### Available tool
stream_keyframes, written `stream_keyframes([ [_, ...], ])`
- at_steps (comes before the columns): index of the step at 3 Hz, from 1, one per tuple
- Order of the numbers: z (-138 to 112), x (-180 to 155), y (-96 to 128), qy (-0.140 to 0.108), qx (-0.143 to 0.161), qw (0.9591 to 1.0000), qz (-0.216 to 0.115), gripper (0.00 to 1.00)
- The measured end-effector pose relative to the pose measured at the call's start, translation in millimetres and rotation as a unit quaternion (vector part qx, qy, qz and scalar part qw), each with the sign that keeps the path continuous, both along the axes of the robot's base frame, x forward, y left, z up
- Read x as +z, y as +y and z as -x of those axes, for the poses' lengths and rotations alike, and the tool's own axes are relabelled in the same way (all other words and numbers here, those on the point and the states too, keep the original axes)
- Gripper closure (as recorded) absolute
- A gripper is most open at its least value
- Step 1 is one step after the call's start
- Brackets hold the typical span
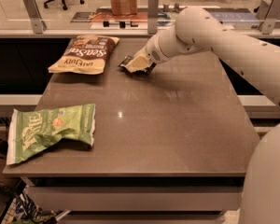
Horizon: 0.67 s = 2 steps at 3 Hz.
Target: Move rxbar chocolate near brown chip bag
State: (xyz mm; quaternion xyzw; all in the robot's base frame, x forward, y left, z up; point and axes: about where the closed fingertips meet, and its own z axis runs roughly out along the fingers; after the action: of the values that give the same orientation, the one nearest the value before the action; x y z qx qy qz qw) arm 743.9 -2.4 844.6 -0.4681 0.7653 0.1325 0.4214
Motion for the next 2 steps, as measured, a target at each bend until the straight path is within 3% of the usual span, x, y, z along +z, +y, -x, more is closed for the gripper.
stream_keyframes([
  [2,0.5,-2.7,4.7,0.002,0.004,1.0,0.0,0.35],
])
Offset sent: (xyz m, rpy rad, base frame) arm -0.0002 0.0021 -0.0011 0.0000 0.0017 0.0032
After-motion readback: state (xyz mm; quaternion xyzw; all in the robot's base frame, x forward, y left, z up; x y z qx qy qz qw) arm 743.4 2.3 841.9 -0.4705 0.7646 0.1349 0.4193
